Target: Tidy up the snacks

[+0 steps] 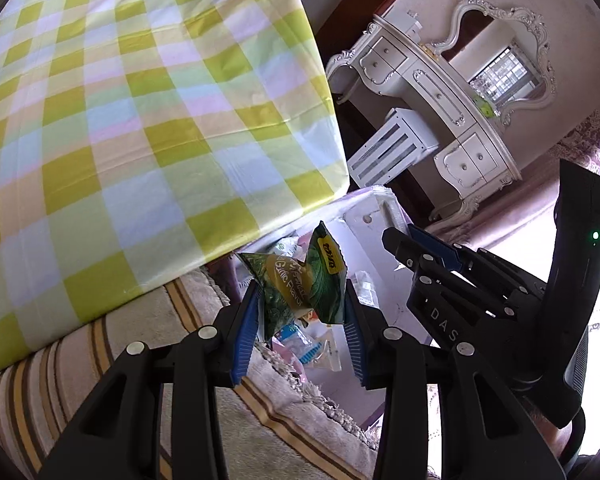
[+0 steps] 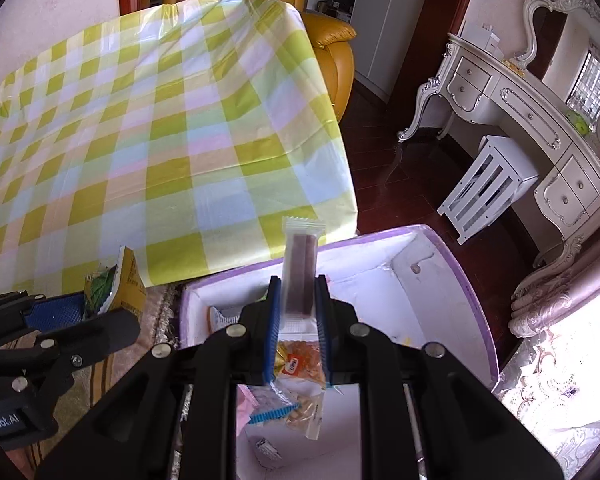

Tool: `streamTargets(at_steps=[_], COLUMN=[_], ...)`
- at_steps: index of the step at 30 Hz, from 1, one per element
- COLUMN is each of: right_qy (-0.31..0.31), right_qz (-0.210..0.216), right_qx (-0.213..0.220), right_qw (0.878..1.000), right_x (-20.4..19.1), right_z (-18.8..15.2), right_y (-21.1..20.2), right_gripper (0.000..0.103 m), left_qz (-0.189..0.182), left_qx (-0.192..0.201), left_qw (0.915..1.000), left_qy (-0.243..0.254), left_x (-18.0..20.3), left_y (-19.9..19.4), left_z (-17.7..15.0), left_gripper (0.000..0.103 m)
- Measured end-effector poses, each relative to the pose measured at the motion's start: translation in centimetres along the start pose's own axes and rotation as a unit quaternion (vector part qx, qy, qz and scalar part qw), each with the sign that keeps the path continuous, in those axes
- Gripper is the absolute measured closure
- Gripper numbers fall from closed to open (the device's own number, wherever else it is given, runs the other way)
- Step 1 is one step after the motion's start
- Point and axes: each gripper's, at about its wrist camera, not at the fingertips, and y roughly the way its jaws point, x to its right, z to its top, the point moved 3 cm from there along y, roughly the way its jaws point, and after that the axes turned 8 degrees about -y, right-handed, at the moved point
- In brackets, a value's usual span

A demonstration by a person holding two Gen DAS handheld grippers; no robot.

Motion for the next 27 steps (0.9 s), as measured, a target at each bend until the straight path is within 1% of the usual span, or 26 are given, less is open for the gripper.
streamTargets(at_steps=[4,7,9,10,11,12,13,14,15,17,18,20,27], right_qy=[0.020,0.032,0.041,0.045,0.048,0.051,0.054,0.057,0.059,0.063,0.064,0.066,0.072], right_qz=[-0.008,-0.011,-0.016,-0.020,-0.022,-0.024,-0.027,-0.030,-0.032,-0.036,-0.037,-0.037,-0.038], right_qx=[-0.003,-0.006,-0.008,-0.009,-0.010,-0.010,-0.010,-0.010,-0.010,-0.010,-0.010,-0.010,-0.015], right_qw=[1.000,0.999,0.999,0.999,0.999,0.998,0.998,0.998,0.998,0.997,0.997,0.997,0.997], right_x=[2.1,3.1,3.7,3.9,4.2,4.4,4.6,4.8,4.9,5.2,5.3,5.4,5.8], right_z=[-1.8,-2.8,-3.5,-3.8,-4.1,-4.3,-4.5,-4.8,-5.0,-5.3,-5.6,-6.0,-7.2], right_y=[-0.7,-1.0,-1.3,-1.4,-1.5,-1.6,-1.7,-1.9,-2.0,-2.3,-2.5,-2.9,-3.5], right_gripper=[0.086,0.086,0.085,0.083,0.078,0.075,0.068,0.064,0.063,0.055,0.055,0.053,0.052], left_qz=[-0.005,-0.005,-0.004,-0.004,-0.003,-0.002,-0.001,0.001,0.001,0.002,0.004,0.008,0.021], left_qx=[-0.023,-0.034,-0.042,-0.045,-0.047,-0.047,-0.046,-0.046,-0.047,-0.050,-0.051,-0.052,-0.038], left_qw=[0.9996,0.9993,0.9990,0.9989,0.9989,0.9989,0.9989,0.9989,0.9989,0.9987,0.9987,0.9986,0.9990], left_qy=[0.013,0.014,0.012,0.011,0.010,0.009,0.008,0.008,0.007,0.004,0.001,-0.002,0.010], left_x=[1.7,2.2,2.3,2.3,2.3,2.3,2.3,2.3,2.3,2.2,2.2,2.0,1.9], left_y=[1.2,1.7,1.9,1.9,1.9,1.9,1.8,1.7,1.6,1.5,1.3,1.0,-0.5], left_z=[-1.4,-2.0,-2.3,-2.5,-2.7,-2.7,-2.8,-3.0,-3.2,-3.7,-3.9,-4.5,-6.3], left_gripper=[0.064,0.063,0.059,0.057,0.053,0.046,0.042,0.035,0.030,0.025,0.021,0.017,0.014])
